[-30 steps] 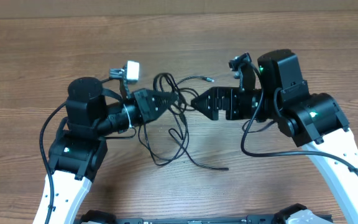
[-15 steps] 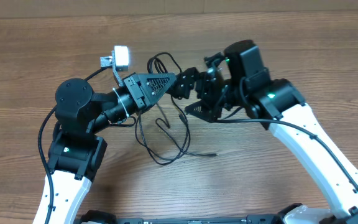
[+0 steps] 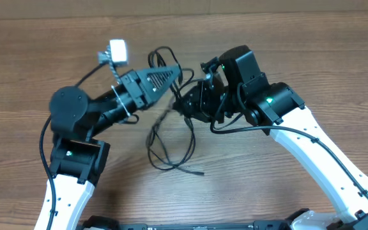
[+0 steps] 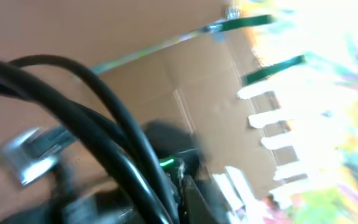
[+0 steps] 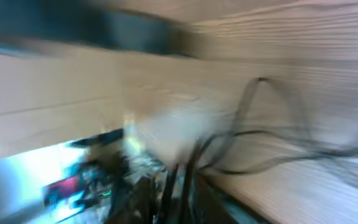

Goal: Untangle cables

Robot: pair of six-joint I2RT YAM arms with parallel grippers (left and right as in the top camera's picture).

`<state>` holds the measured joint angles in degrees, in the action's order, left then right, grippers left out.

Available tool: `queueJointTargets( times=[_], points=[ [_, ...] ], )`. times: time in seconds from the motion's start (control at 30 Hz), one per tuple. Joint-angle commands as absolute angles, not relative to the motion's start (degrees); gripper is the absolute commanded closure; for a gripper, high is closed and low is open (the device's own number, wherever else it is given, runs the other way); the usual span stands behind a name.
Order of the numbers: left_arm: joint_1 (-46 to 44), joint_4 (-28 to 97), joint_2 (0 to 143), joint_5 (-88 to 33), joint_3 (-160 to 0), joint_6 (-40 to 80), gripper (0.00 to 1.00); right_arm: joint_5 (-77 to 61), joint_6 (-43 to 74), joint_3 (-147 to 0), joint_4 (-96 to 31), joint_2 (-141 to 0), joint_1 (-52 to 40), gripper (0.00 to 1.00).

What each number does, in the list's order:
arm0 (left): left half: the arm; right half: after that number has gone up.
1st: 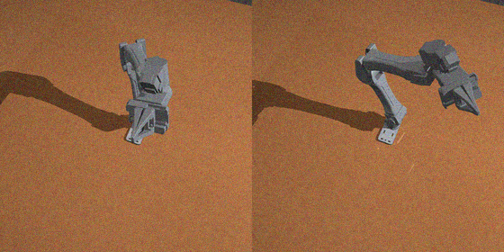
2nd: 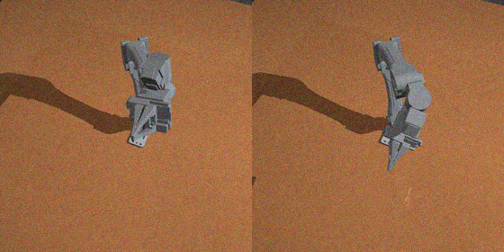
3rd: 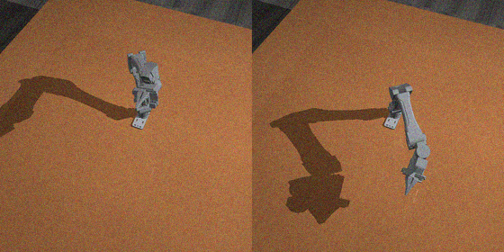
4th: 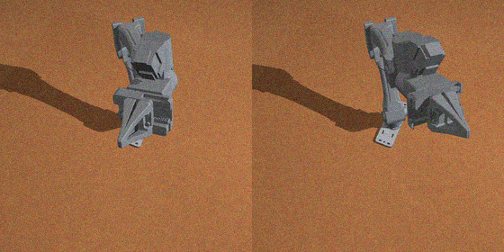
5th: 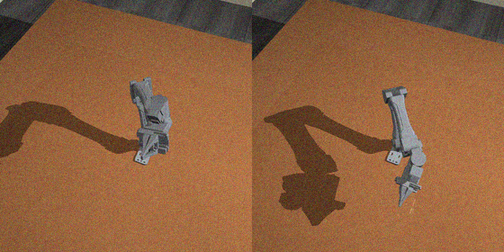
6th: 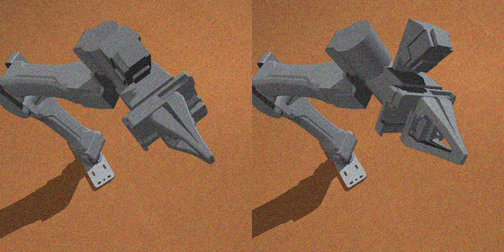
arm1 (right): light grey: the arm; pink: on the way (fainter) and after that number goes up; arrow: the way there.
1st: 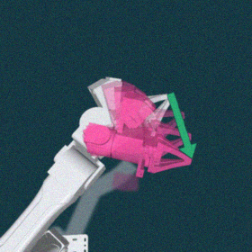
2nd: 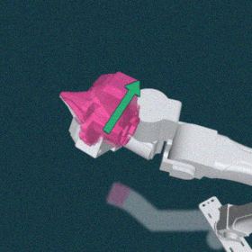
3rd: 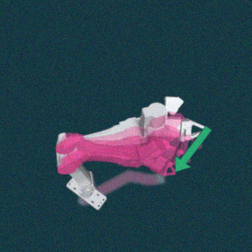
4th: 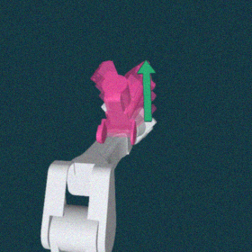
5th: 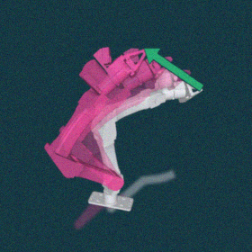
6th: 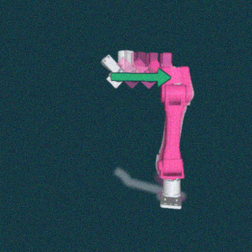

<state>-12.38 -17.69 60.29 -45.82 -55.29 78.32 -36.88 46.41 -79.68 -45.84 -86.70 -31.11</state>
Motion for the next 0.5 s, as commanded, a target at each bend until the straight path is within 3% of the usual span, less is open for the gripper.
queueJointTargets(
  times=[0.0,0.1,0.13,0.2,0.37,0.47],
  points=[
    [-9.47,-27.51,59.88,-45.39,-56.4,86.19,0.96,-21.1,40.56,-80.64,-51.11,-86.28,-28.51,0.83],
    [-5.85,-36.95,59.88,-47.09,-56.4,91.72,0.96,-12.4,40.38,-80.64,-56.97,-86.28,-22.9,0.71],
    [-4.47,-39.2,59.88,-47.83,-56.4,93.3,0.96,-9.85,40.38,-80.64,-59.29,-86.28,-20.36,0.56],
    [-1.93,-41.5,59.88,-48.97,-56.42,95.57,0.96,-8.03,40.34,-80.64,-62.17,-86.28,-16.71,0.38],
    [3.62,-42.35,59.9,-49.91,-56.42,100.75,0.96,-7.81,37.36,-80.64,-66.89,-86.28,-6.46,0.28],
    [5.02,-47.51,59.9,-43.51,-56.42,103.57,0.96,-9.41,35.31,-80.64,-68.55,-86.28,-1.02,0.23]
  ],
)
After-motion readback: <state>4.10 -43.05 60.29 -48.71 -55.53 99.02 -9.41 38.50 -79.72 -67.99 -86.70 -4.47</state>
